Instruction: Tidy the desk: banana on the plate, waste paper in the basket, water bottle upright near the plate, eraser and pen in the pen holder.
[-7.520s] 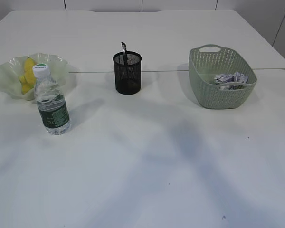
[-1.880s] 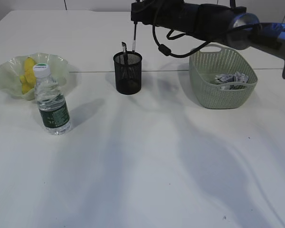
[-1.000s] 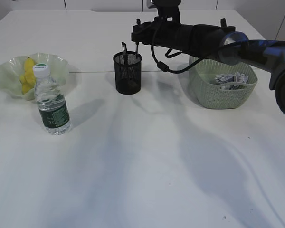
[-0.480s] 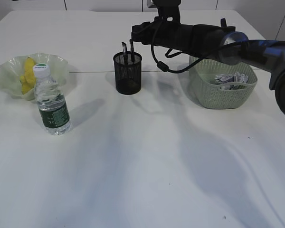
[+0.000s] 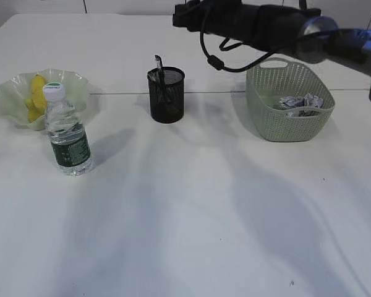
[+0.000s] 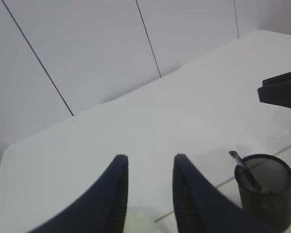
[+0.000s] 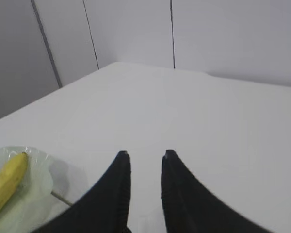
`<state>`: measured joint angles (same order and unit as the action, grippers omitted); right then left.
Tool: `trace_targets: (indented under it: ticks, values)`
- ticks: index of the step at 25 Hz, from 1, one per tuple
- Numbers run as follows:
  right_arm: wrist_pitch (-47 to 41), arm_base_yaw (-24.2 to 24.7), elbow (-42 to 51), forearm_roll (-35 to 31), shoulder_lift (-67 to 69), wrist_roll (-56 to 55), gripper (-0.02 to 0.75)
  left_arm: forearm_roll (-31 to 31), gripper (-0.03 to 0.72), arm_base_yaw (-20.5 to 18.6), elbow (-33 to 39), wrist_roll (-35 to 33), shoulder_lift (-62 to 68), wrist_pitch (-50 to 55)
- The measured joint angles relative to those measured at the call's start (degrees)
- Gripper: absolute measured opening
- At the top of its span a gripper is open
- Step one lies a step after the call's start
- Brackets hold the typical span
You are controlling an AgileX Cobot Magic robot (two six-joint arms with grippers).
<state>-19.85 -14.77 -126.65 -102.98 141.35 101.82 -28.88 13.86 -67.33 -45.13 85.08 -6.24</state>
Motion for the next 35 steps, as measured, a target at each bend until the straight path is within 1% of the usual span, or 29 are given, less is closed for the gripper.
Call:
trace_targets:
  ticks: [8, 17, 21, 22, 24, 27, 29, 33, 35]
  values:
    - [4.0, 0.1, 0.0, 1.8, -7.3, 0.0, 0.172, -2.7, 0.145, 0.0, 0.0, 0.0, -0.5, -7.9]
    - [4.0, 0.1, 0.0, 2.5, -10.5, -1.6, 0.172, -3.2, 0.085, 0.0, 0.0, 0.0, -1.7, -10.1]
    - [4.0, 0.1, 0.0, 4.7, -12.9, -3.3, 0.172, -3.7, 0.069, 0.0, 0.0, 0.0, -1.7, -12.1]
    - [4.0, 0.1, 0.0, 6.6, -13.8, -4.7, 0.171, -3.7, 0.068, 0.0, 0.0, 0.0, -1.9, -12.6]
    - [2.9, 0.1, 0.0, 11.7, -15.7, -10.1, 0.138, -3.8, 0.067, 0.0, 0.0, 0.0, -2.9, -12.8]
    - [-1.2, 0.1, 0.0, 21.6, -19.1, -18.8, 0.025, -3.8, 0.065, -0.1, 0.0, 0.0, -5.9, -12.8]
    - [-4.1, 0.1, 0.0, 27.7, -21.6, -23.9, -0.011, -3.8, 0.059, -0.1, 0.0, 0.0, -8.9, -12.8]
    - [-7.3, 0.1, 0.0, 36.6, -26.8, -31.2, -0.011, -3.8, -0.004, -0.1, 0.0, 0.0, -15.5, -12.8]
    - [-8.2, 0.1, 0.0, 40.2, -29.7, -34.7, -0.011, -3.8, -0.017, -0.1, 0.0, 0.0, -19.0, -12.7]
